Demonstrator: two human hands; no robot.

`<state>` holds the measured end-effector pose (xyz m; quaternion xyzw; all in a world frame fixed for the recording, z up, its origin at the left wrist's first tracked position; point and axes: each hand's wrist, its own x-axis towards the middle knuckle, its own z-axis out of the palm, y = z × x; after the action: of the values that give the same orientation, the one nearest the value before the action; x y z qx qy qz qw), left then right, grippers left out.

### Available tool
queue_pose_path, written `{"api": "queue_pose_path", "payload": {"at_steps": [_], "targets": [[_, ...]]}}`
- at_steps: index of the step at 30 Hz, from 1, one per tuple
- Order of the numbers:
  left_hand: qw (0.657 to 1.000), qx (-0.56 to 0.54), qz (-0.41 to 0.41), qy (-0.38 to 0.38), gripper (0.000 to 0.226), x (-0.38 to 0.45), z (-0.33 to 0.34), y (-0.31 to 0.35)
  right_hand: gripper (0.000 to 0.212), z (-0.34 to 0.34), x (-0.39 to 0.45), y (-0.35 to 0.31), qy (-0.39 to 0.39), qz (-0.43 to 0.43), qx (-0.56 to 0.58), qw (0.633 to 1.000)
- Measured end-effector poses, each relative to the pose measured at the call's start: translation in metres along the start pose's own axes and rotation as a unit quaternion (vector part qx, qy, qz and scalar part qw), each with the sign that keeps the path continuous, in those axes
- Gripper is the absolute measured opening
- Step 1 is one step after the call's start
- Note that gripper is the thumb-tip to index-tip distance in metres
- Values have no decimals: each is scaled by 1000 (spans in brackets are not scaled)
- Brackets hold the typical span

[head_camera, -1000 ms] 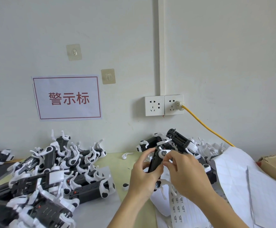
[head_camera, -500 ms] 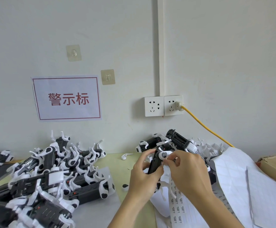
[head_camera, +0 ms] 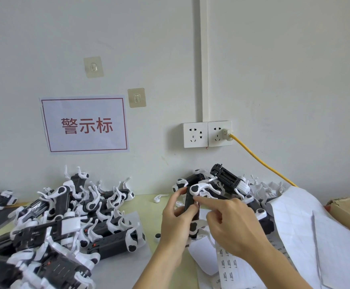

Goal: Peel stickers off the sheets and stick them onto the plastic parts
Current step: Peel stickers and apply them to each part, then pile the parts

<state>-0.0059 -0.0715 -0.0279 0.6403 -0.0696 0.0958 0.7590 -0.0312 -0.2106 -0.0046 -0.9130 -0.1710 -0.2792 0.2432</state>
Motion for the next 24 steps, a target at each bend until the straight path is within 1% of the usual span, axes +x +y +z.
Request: {"api": "queue_pose_path", "payload": {"at_steps": [2,4,6,8,11,13,14,15,17,19,20,22,24], "targets": [[1000,-16,-4,7,33,0,1,0,57,1,0,0,20,1,10,1000],[997,-64,-23,22,24,0,0,1,58,2,1,1,42,13,27,999],[993,-94,-45,50,16,1,-2,2,52,3,1,4,65,25,48,996],[992,-92,-52,68,17,4,-3,1,46,3,1,5,87,36,69,993],[993,-82,-50,74,16,6,-4,-2,39,6,2,6,125,55,93,986],[996,-44,-26,68,16,6,-5,-4,35,7,5,6,157,64,132,977],[998,-23,-8,62,17,5,-5,-4,33,7,6,5,159,72,157,972],[999,-7,11,52,19,4,-3,-4,34,6,7,6,147,81,181,969],[999,17,48,18,24,0,0,-1,43,4,7,8,83,102,231,964],[995,43,89,-13,30,-4,4,1,51,2,6,10,9,114,299,947],[992,57,111,-18,32,-6,4,3,50,1,5,10,-17,111,334,936],[985,85,152,-20,35,-6,2,5,41,-1,6,10,-31,96,374,922],[976,111,186,-30,34,-6,0,7,34,-1,7,9,-7,89,375,923]]}}
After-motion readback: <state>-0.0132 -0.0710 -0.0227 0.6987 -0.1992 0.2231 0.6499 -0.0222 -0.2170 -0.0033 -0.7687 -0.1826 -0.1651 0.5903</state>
